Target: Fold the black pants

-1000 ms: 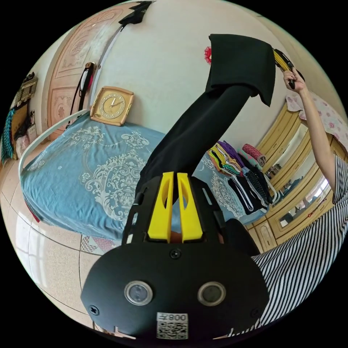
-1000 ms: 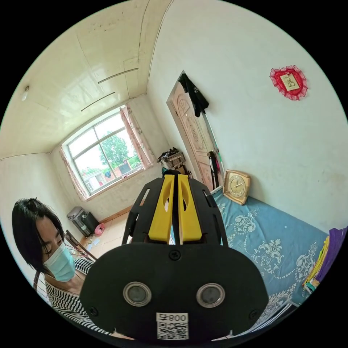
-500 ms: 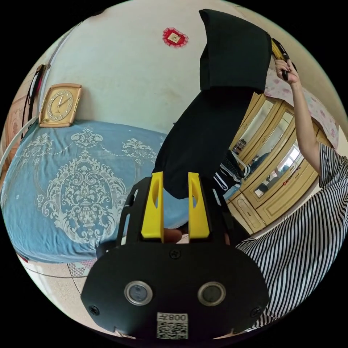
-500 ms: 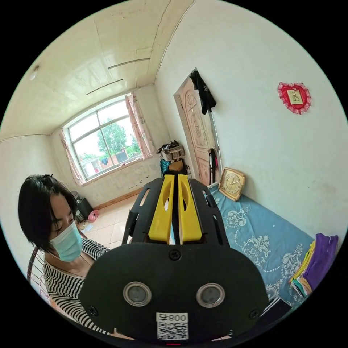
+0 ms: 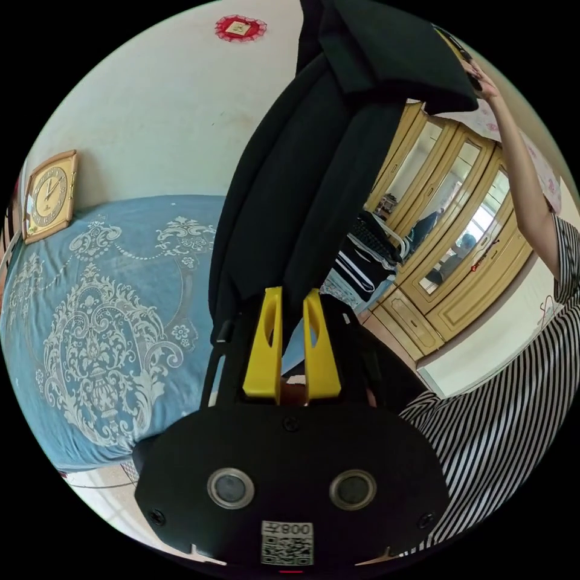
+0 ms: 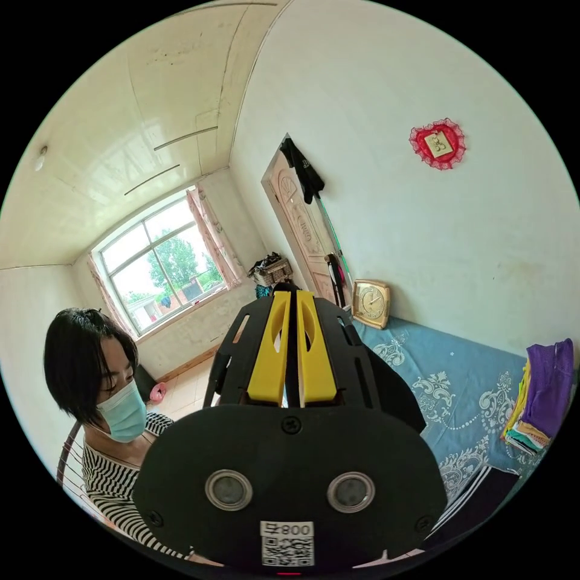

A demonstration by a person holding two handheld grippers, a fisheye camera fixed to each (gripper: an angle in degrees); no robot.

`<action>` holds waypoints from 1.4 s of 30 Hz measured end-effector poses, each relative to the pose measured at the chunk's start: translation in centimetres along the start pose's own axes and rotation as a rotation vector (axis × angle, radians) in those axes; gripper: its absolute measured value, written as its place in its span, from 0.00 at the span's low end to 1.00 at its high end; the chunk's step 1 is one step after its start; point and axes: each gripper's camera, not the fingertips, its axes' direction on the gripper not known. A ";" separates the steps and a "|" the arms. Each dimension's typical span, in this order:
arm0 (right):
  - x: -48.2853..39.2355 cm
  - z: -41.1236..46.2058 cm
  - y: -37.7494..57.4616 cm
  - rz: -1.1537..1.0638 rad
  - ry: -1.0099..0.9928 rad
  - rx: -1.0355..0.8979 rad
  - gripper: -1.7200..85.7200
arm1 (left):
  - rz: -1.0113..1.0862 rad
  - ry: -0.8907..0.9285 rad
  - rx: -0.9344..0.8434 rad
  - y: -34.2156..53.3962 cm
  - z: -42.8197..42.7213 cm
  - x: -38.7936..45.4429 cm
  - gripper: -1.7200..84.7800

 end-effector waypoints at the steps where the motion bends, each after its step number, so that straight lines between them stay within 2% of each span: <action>1: -0.1 0.4 0.4 0.007 -0.002 -0.004 0.03 | -0.022 -0.005 -0.012 0.1 0.9 0.2 0.06; 8: -0.8 6.3 3.7 0.068 0.028 -0.039 0.03 | -0.196 -0.097 0.015 0.1 0.2 -3.2 0.03; 12: -1.5 9.9 3.5 0.080 0.017 -0.012 0.03 | -0.288 -0.299 0.140 -2.0 -7.3 -7.7 0.03; 16: -2.7 10.7 4.4 0.080 -0.006 0.068 0.03 | -0.267 -0.529 0.341 -5.6 -17.7 -8.4 0.03; 20: -0.5 10.0 11.7 0.152 0.006 0.136 0.03 | -0.141 -0.642 0.470 -7.4 -22.4 -5.2 0.03; 22: 2.8 10.5 17.9 0.264 0.059 0.110 0.03 | -0.065 -0.689 0.410 -7.6 -20.7 -3.4 0.03; 24: 9.0 11.3 29.5 0.486 0.154 0.037 0.02 | -0.065 -0.689 0.288 -6.7 -16.8 -3.4 0.03; 25: 10.6 11.3 33.1 0.555 0.178 0.027 0.02 | -0.116 -0.688 0.181 -5.4 -13.2 -4.4 0.03; 26: 13.5 11.2 40.4 0.694 0.225 -0.014 0.02 | -0.158 -0.679 0.122 -4.5 -11.2 -5.2 0.03; 27: 15.9 11.2 48.2 0.842 0.274 -0.102 0.02 | -0.246 -0.650 -0.024 -2.5 -6.9 -7.2 0.03; 28: 16.5 11.2 52.0 0.918 0.300 -0.140 0.02 | -0.347 -0.633 -0.193 -0.1 -2.4 -9.4 0.03; 30: 15.0 12.3 63.9 1.087 0.284 -0.195 0.02 | -0.490 -0.625 -0.407 3.3 2.9 -11.7 0.04; 31: 14.1 12.9 65.9 1.104 0.277 -0.198 0.02 | -0.528 -0.578 -0.493 4.6 5.1 -12.1 0.04; 34: 9.3 18.0 71.5 1.089 0.227 -0.259 0.03 | -0.575 -0.530 -0.389 4.2 5.7 -10.6 0.06; 38: 4.0 28.9 70.5 0.856 0.251 -0.470 0.08 | -0.574 -0.563 -0.292 1.7 5.9 -8.9 0.08; 42: -1.5 40.4 69.2 0.562 0.351 -0.727 0.11 | -0.522 -0.712 -0.271 -1.0 8.7 -6.4 0.09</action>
